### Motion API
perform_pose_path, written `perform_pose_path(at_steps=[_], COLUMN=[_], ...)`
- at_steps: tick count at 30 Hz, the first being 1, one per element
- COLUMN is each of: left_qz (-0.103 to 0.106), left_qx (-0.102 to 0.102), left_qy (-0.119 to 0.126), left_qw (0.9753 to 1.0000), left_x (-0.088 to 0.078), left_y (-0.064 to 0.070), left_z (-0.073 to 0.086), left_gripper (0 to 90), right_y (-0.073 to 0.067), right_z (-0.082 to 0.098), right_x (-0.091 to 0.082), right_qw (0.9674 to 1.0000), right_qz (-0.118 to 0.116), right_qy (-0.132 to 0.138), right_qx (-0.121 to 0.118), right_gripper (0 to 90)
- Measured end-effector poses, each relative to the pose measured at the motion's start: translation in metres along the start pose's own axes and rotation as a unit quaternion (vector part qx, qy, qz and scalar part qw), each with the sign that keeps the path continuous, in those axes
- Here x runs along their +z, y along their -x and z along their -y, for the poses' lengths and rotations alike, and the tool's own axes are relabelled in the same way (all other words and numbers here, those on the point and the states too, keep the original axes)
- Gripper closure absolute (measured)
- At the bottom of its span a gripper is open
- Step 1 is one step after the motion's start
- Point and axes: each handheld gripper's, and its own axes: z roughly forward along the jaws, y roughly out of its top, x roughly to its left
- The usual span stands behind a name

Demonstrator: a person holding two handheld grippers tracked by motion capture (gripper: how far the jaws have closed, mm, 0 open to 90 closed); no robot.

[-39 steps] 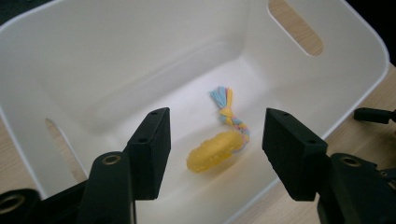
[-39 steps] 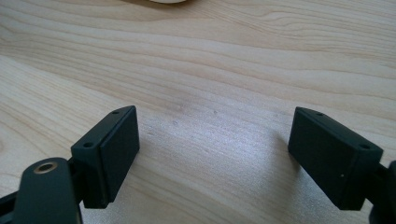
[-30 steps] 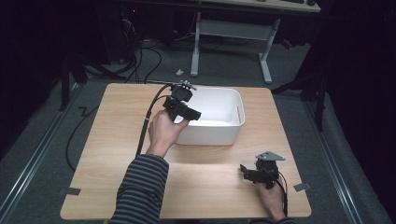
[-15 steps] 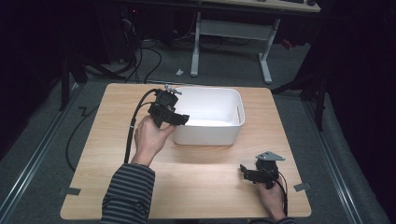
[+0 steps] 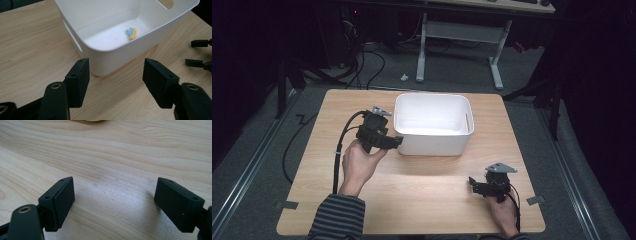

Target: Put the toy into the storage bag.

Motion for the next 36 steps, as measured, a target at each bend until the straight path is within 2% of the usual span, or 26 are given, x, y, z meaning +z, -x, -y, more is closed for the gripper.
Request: perform_pose_path(at_steps=[4,8,11,13,15,19,20,23,24,31,32,36], left_qz=[-0.002,0.001,-0.005,-0.003,-0.003,-0.005,-0.002,-0.002,-0.012,-0.017,-0.017,-0.027], left_qx=[-0.010,-0.013,-0.016,-0.018,-0.031,-0.039,-0.049,-0.051,-0.051,-0.076,-0.085,-0.092], left_qy=[0.010,0.011,0.011,0.018,0.023,0.025,0.023,0.020,0.019,0.026,0.029,0.025], left_qw=[0.9999,0.9999,0.9998,0.9997,0.9993,0.9989,0.9985,0.9985,0.9985,0.9966,0.9958,0.9951], left_x=[-0.003,-0.002,-0.002,-0.004,-0.005,-0.003,0.000,0.003,0.007,0.013,0.016,0.024], left_y=[-0.004,-0.006,-0.007,-0.009,-0.014,-0.020,-0.022,-0.024,-0.026,-0.035,-0.037,-0.038], left_z=[0.012,0.021,0.030,0.036,0.045,0.054,0.062,0.070,0.077,0.099,0.106,0.120], left_gripper=[38.9,38.7,38.3,38.2,38.1,38.2,38.2,38.2,38.2,38.0,38.0,38.0], right_y=[0.000,0.000,0.000,0.000,0.000,-0.001,-0.001,0.000,-0.001,0.000,0.000,0.000], right_z=[0.000,0.000,0.000,0.001,0.001,0.000,0.000,0.001,0.001,0.001,0.001,0.001], right_x=[0.000,0.000,0.000,-0.001,-0.001,0.000,0.000,-0.001,-0.001,-0.001,-0.001,-0.001], right_qw=[1.0000,1.0000,1.0000,1.0000,1.0000,1.0000,1.0000,1.0000,1.0000,1.0000,1.0000,1.0000], right_qz=[-0.001,-0.002,-0.001,0.000,0.000,0.000,-0.001,0.001,0.000,-0.001,0.000,0.000], right_qy=[0.000,0.000,-0.001,0.000,-0.001,0.000,0.000,-0.001,0.000,0.000,0.000,0.000], right_qx=[-0.001,0.000,0.000,0.000,0.000,0.001,0.000,0.000,0.001,-0.002,-0.002,-0.002], right_gripper=[16.7,16.7,16.7,16.6,16.7,16.7,16.7,16.7,16.6,16.7,16.6,16.6])
